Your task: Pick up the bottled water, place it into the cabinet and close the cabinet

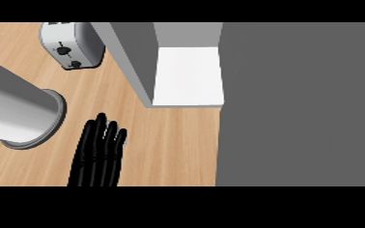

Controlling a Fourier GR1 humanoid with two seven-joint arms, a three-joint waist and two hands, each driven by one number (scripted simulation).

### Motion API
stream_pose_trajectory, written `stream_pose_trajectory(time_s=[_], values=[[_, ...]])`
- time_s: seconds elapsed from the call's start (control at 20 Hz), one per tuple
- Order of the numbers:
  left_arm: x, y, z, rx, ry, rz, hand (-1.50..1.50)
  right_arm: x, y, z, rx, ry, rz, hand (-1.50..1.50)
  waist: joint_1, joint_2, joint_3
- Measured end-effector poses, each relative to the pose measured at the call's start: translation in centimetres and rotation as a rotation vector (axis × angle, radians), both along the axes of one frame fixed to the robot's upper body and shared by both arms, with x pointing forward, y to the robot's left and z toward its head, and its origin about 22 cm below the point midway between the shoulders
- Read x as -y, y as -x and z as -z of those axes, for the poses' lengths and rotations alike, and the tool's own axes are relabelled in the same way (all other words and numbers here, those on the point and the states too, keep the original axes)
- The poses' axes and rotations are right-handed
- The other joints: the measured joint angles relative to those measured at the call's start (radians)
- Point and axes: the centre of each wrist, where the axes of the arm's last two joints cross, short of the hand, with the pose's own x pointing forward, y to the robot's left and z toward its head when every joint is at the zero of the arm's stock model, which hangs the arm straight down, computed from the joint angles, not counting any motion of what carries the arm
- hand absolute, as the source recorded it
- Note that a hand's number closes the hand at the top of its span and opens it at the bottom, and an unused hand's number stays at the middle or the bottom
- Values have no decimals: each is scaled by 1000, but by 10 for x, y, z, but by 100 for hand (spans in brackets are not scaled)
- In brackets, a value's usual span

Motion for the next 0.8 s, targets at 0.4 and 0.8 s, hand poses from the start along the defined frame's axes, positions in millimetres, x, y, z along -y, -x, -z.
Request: stream_pose_trajectory(time_s=[0.4, 0.8], values=[[-11, -3, 10, -14, -36, -105, -150, 8, 8, 6, -2, 3, -1, -150, -2, -1, -1], [-30, -4, 26, -51, -108, -218, -150, 15, 15, 10, 0, 3, 2, -150, -6, 2, -2]])
